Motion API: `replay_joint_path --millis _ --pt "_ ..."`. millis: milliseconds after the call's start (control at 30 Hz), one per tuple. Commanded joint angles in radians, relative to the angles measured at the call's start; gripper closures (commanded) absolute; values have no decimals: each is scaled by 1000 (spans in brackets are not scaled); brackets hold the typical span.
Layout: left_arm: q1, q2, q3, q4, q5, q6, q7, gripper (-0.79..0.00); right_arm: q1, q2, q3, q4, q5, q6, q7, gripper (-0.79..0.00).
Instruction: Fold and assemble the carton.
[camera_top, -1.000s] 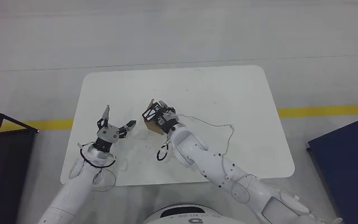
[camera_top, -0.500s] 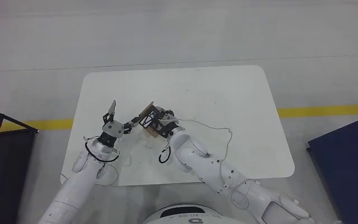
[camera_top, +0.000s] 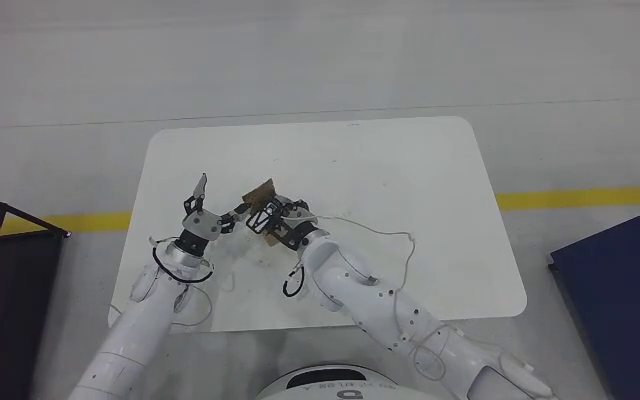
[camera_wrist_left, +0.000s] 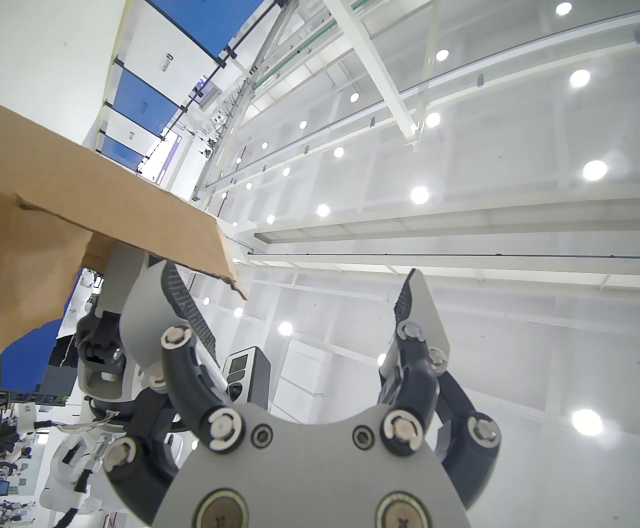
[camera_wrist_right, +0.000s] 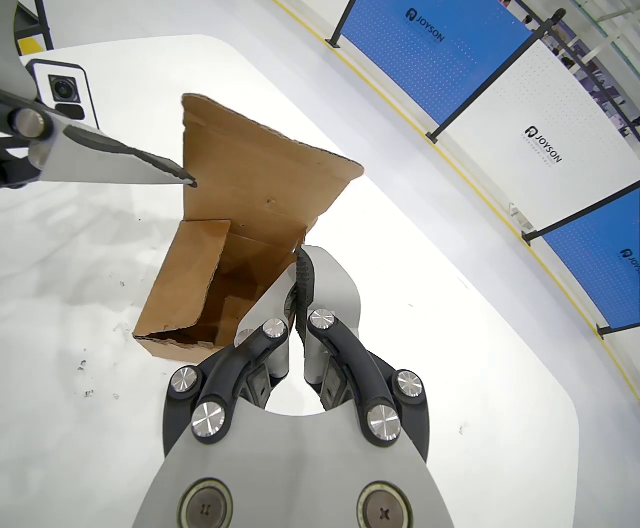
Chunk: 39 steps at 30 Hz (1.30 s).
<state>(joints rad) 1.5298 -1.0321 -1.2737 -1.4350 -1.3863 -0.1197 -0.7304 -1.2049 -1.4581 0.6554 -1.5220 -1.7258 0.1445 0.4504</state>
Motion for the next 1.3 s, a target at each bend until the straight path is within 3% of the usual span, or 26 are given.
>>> replay_joint_path --millis 0,100,267,567,700,867,967,1133,1267 --pt "-2 -3 -1 2 4 4 0 -785 3 -5 0 16 13 -5 -2 0" --pt "-4 -7 -4 5 8 9 -4 -785 7 -13 -3 38 24 -9 -3 -3" --pt "-4 -14 -10 8 12 15 -7 -785 12 -25 -6 57 35 -14 -3 -92" --pt "29 -21 -58 13 -3 -9 -38 -785 -8 -34 14 28 34 -2 -29 -132" --pt "60 -19 -101 4 -8 -17 -51 -785 -44 -38 54 -8 133 31 -81 -166" --pt "107 -15 -179 -6 -8 -39 -46 -785 -94 -45 112 -38 310 70 -179 -348" --pt "117 -5 -243 0 49 -21 -4 -785 -118 -47 126 -45 368 72 -223 -357" --pt "45 15 -318 15 198 93 89 -785 -164 -45 140 -82 405 63 -255 -351" --pt "-83 19 -281 65 319 214 143 -785 -212 -43 141 -136 445 45 -249 -385"
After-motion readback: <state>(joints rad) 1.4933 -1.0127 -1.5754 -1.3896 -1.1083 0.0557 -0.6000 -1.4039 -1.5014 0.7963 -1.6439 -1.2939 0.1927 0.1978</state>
